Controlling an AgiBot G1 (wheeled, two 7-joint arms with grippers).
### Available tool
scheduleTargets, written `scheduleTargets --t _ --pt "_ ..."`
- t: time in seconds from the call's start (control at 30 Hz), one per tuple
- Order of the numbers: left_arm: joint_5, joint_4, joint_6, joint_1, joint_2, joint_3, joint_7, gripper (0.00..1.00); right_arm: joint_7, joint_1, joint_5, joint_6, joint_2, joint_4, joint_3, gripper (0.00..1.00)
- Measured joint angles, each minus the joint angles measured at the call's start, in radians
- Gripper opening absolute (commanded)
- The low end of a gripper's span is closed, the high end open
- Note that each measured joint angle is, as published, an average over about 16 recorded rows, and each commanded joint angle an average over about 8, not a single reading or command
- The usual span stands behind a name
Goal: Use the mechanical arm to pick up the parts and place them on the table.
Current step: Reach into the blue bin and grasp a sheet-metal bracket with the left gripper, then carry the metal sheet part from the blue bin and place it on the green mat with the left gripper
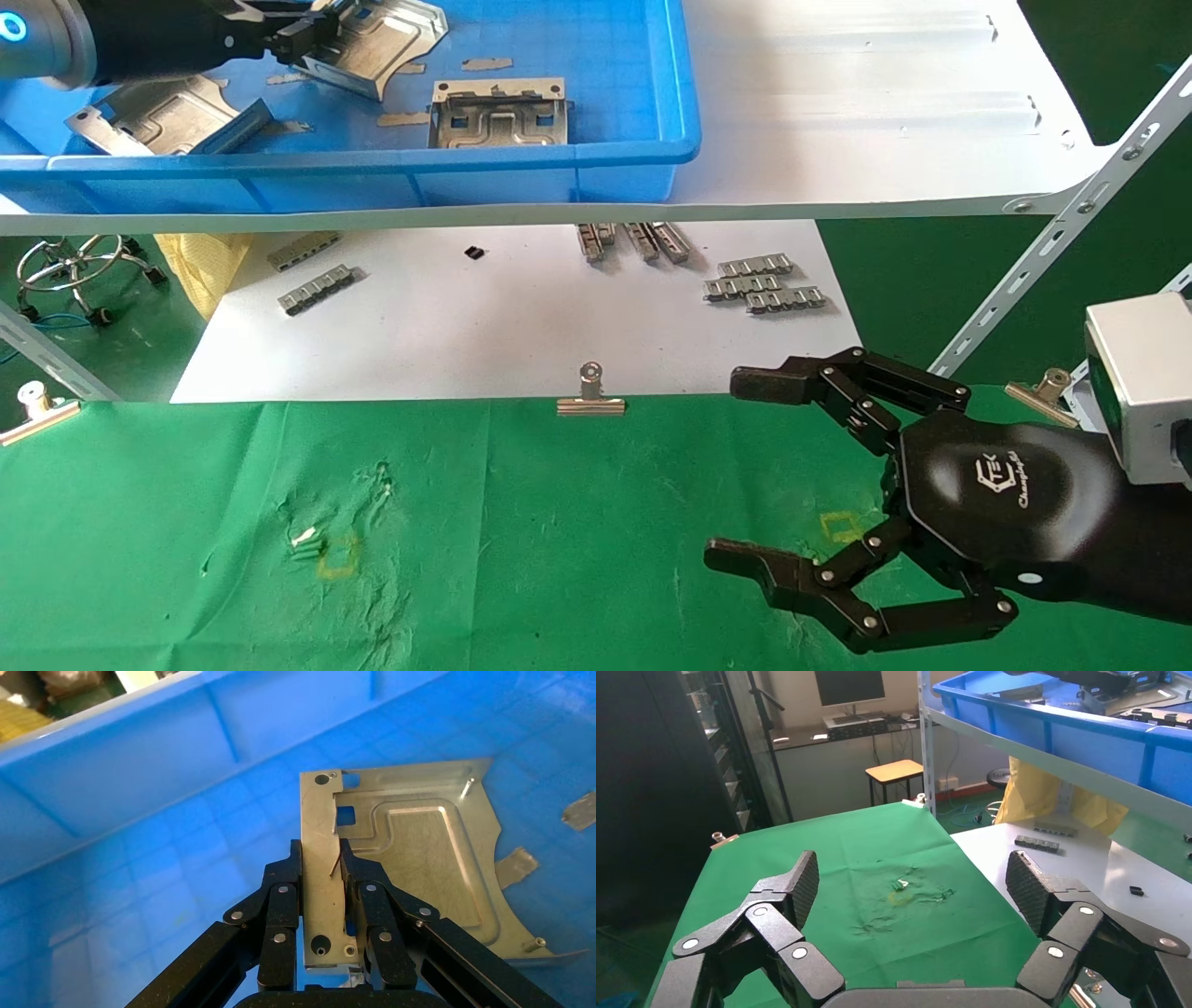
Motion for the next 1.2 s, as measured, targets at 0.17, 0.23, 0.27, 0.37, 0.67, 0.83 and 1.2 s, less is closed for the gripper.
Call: scheduleTargets --t 0.17,0.23,0.27,0.37,0.67,0.83,1.2 --pt "-0.026 -0.015 0.060 -0.006 -0.018 -0.018 0.041 0.00 0.000 0.000 0.000 0.000 0.000 0.000 0.000 1.00" --pt "-0.038 -0.022 0.095 -0.009 -0.028 -0.025 0.060 0.00 0.000 0.000 0.000 0.000 0.000 0.000 0.000 1.00" --pt "-0.043 -0.025 0.115 -0.011 -0.034 -0.029 0.071 0.00 0.000 0.000 0.000 0.000 0.000 0.000 0.000 1.00" --pt "-0.058 -0.035 0.183 -0.018 -0.051 -0.038 0.103 0.00 0.000 0.000 0.000 0.000 0.000 0.000 0.000 1.00" --pt "-0.095 -0.064 0.443 -0.038 -0.110 -0.057 0.203 0.00 0.000 0.000 0.000 0.000 0.000 0.000 0.000 1.00" --pt "-0.112 -0.082 0.592 -0.048 -0.143 -0.063 0.256 0.00 0.000 0.000 0.000 0.000 0.000 0.000 0.000 1.00" --pt "-0.230 -0.248 0.756 0.019 -0.247 -0.049 0.326 0.00 0.000 0.000 0.000 0.000 0.000 0.000 0.000 1.00"
